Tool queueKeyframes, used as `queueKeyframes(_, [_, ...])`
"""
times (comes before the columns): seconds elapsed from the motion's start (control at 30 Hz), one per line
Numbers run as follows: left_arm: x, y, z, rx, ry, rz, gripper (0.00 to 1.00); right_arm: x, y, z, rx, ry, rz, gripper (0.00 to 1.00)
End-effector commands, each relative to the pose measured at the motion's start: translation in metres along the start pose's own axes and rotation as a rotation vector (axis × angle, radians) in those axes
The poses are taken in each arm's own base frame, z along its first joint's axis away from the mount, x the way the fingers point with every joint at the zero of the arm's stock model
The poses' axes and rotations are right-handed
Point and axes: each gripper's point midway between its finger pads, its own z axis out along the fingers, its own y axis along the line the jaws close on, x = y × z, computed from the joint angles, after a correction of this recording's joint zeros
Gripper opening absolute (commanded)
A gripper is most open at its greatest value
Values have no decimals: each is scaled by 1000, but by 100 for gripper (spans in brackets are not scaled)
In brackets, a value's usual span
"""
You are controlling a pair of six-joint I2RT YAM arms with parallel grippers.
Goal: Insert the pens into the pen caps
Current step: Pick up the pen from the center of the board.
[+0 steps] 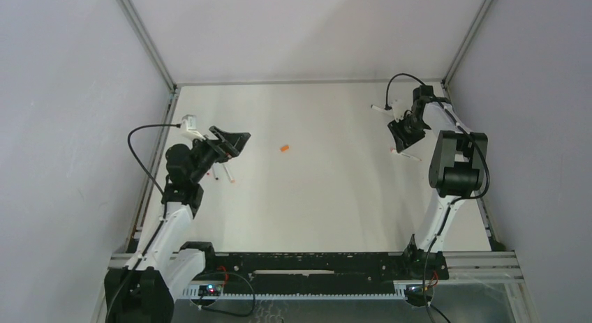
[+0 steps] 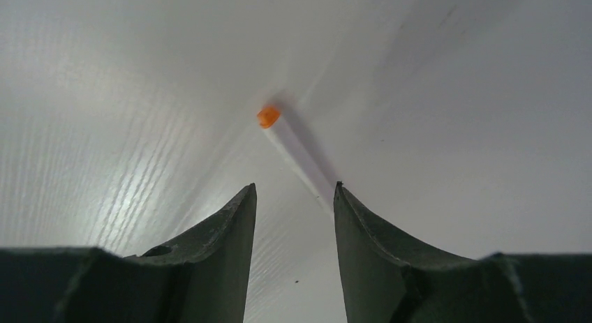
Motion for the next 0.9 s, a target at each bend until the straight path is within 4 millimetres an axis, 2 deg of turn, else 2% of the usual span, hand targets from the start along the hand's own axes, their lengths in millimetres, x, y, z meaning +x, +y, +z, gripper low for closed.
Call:
queueKeyframes(0.0, [-1, -9, 3, 43, -6, 0, 100, 0, -18, 5, 52, 26, -20, 51])
queueKeyframes(0.17, [1, -11, 7, 48, 1, -3, 100, 7, -17, 10, 55, 48, -13, 47])
queueKeyframes(0.57, [5, -18, 13, 65, 22, -10, 100, 23, -13, 24, 57, 114, 30, 45])
queueKeyframes(0.87, [5, -23, 13, 75, 21, -10, 100, 33, 2, 35, 0, 157, 23, 33])
